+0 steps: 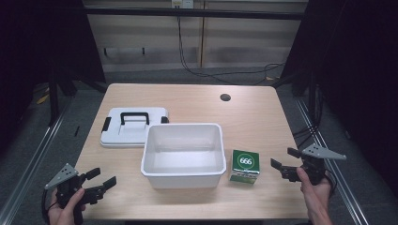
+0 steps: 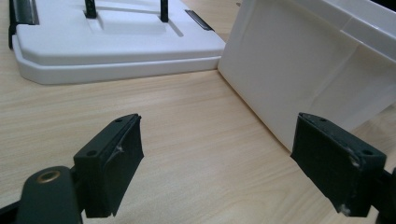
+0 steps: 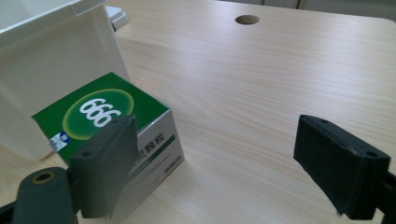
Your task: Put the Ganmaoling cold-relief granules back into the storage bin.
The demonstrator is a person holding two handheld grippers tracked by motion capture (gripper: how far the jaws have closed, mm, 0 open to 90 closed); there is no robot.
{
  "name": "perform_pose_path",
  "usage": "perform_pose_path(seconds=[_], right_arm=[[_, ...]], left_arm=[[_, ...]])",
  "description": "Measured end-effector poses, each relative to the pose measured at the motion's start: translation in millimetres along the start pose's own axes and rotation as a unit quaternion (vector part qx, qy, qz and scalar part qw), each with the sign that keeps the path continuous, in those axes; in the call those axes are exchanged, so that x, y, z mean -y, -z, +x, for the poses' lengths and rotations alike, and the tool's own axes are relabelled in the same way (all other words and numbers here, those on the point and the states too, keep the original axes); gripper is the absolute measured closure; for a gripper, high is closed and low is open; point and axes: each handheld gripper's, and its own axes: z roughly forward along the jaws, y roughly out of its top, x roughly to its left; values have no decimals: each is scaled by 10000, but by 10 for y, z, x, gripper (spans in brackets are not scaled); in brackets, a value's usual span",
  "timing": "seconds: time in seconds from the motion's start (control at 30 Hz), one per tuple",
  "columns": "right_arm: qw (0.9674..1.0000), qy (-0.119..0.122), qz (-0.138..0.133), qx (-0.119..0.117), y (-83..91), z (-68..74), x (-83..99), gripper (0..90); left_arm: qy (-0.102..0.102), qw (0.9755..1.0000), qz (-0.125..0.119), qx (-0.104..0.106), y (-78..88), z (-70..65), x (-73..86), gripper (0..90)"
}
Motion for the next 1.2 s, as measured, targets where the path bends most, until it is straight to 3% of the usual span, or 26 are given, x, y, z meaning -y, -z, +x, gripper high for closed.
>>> perform_pose_path(seconds=[0.13,0.37,0.53,0.83,1.1,1.13,1.2], right_arm=[[9999,-2,67,-105,-27,1,-6,134],[9999,54,124,-75,-34,23,-13,135],[9994,102,202,-261,-16,43,-42,134],[9991,331,188,-187,-45,115,-196,132],[9950,735,462,-491,-36,222,-366,133],[9923,881,458,-735,0,230,-453,131],[9910,928,471,-840,20,238,-533,133]], left_arm=[[10,10000,17,14,-7,2,3,160],[25,10000,19,0,-10,8,4,160],[-37,10000,42,15,-13,-2,-1,160],[-39,10000,80,34,-22,-11,4,160],[-63,9999,122,46,-38,-35,6,160],[-49,9999,119,41,-37,-32,7,160],[-62,9999,116,37,-34,-28,5,160]])
